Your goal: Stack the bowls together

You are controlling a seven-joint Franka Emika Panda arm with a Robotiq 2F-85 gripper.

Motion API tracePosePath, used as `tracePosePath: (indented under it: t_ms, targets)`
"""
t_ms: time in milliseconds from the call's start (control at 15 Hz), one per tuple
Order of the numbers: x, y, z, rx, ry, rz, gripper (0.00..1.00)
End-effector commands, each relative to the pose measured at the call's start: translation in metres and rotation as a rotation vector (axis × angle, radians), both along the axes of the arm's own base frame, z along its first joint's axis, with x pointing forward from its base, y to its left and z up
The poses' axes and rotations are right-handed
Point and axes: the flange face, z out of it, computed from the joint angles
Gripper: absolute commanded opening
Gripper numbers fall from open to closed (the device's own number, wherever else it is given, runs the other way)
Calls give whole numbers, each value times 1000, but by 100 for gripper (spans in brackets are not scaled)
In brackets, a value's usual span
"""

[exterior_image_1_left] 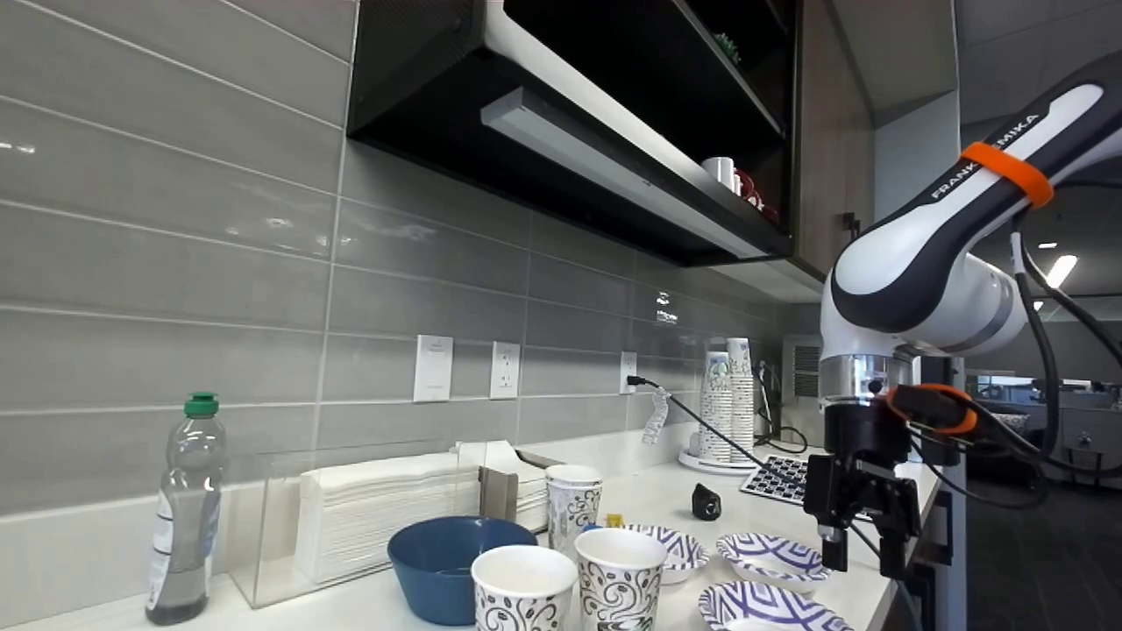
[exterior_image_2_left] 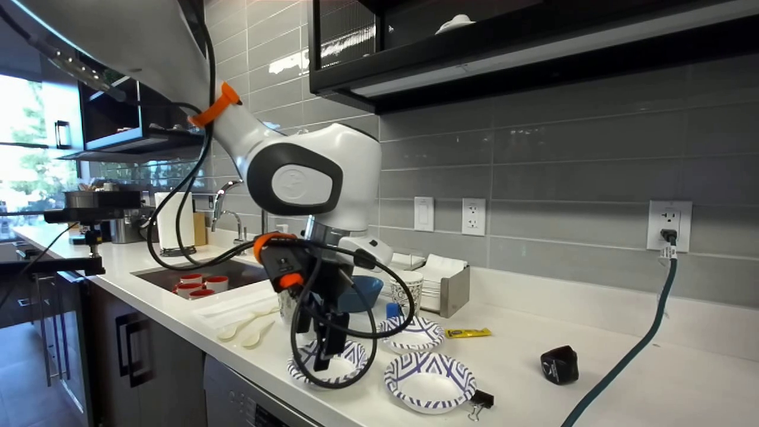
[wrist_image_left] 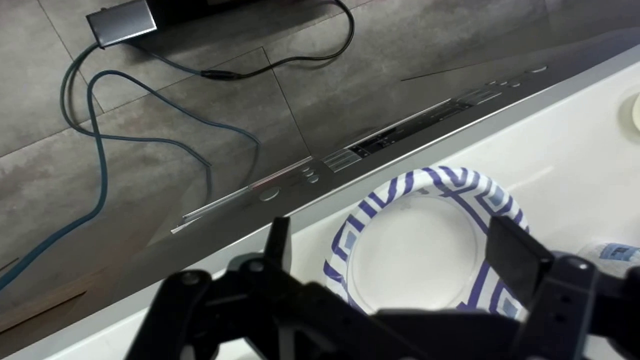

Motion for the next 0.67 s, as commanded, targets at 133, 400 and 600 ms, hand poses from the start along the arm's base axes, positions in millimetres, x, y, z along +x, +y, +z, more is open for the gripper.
tracePosePath:
  t_ms: [133, 400, 600]
  targets:
    - [14, -8, -28, 38, -35, -50, 100]
    - [21, -10, -45, 37, -47, -66, 100]
    - [25, -12, -55, 29, -43, -75, 97]
